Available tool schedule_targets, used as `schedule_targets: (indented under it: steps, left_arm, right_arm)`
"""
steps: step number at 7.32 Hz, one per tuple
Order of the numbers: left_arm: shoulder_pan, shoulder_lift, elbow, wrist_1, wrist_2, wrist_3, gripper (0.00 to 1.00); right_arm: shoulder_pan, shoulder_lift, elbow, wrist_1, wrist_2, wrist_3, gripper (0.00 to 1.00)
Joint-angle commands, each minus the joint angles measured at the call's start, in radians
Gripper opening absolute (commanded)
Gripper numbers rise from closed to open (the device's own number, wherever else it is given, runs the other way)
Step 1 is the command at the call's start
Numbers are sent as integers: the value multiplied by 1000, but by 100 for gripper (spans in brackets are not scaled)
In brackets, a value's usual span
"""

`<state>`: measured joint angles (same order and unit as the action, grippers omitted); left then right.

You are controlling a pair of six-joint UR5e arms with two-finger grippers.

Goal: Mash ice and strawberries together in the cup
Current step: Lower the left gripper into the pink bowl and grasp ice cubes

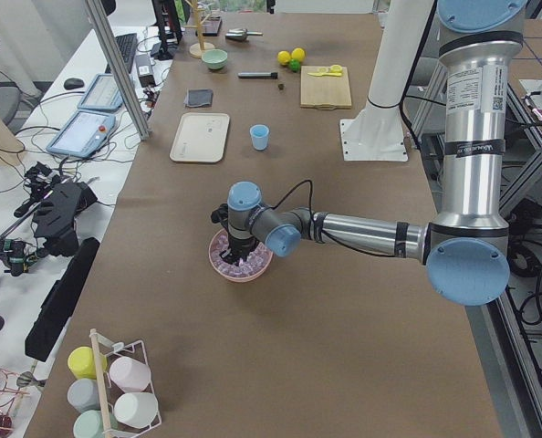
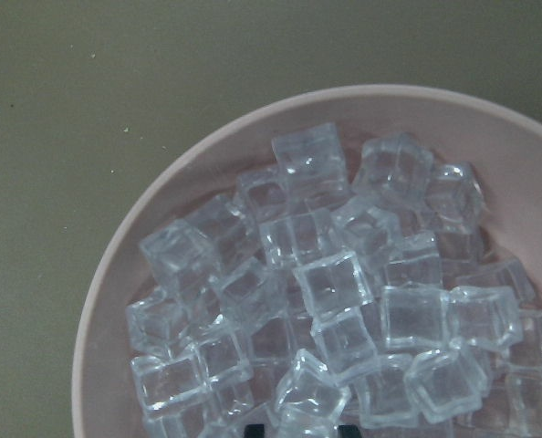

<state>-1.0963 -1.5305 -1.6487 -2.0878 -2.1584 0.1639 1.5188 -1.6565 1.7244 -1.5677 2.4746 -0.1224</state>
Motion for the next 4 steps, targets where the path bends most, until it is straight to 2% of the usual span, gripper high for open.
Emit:
schedule_targets:
  steps: [1, 2, 3, 4]
  left_arm:
    - [0, -2, -26, 14, -11, -3, 0]
    - [-11, 0, -78, 53, -96, -4, 0]
    - [-28, -5, -154, 136, -127, -7, 0]
    - [-27, -67, -207, 190, -148, -144, 0]
  right_arm:
    - [-5, 3, 0, 0, 0, 1, 100]
    - [-5, 1, 1, 0, 1, 1, 100]
    - [-5, 3, 1, 0, 1, 1, 100]
    - [-6, 1, 1, 0, 3, 1, 100]
